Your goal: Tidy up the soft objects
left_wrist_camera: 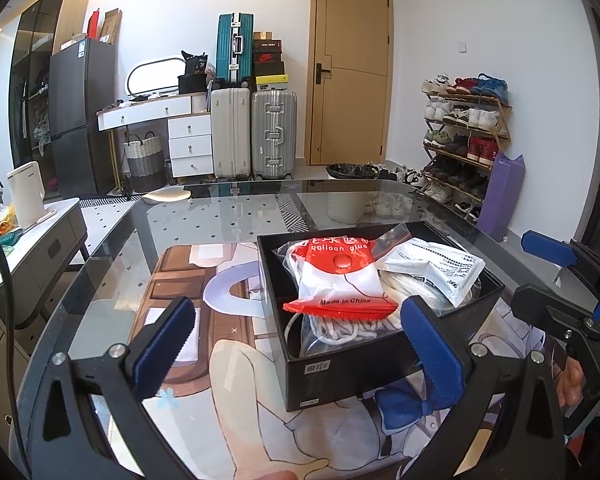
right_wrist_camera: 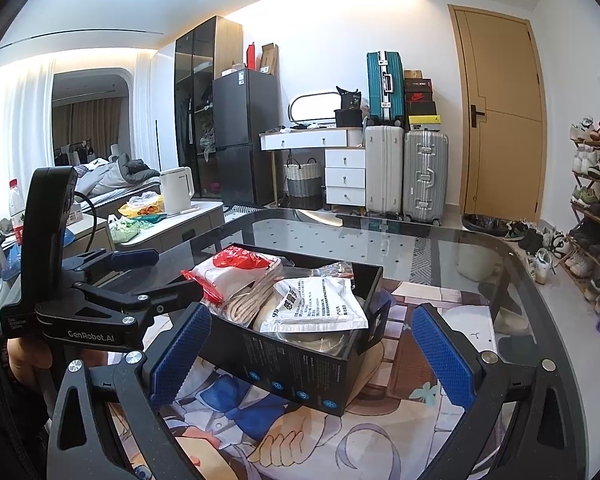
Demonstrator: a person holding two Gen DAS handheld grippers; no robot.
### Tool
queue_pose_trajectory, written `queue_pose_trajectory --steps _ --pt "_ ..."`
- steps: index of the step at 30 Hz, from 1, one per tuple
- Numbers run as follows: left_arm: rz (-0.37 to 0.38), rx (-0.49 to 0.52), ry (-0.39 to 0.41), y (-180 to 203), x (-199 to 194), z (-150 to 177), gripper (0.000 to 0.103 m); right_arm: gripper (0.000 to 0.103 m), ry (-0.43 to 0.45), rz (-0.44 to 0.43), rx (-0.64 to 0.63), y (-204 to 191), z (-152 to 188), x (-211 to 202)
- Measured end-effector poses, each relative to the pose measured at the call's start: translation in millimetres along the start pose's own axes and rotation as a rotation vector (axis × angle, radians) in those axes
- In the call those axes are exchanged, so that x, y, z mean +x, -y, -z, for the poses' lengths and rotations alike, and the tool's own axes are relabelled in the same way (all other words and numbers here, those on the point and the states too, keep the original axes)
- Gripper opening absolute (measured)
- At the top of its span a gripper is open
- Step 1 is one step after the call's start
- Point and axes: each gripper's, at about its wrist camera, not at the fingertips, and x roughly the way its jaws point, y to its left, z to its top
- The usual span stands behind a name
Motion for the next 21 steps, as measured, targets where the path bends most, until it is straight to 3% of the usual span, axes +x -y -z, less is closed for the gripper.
queue_pose_trajectory --steps 21 --pt "0.001 -0.003 0.002 2.7 -1.2 -0.1 0.103 0.102 0.000 0.001 0.001 -1.3 0.5 0.3"
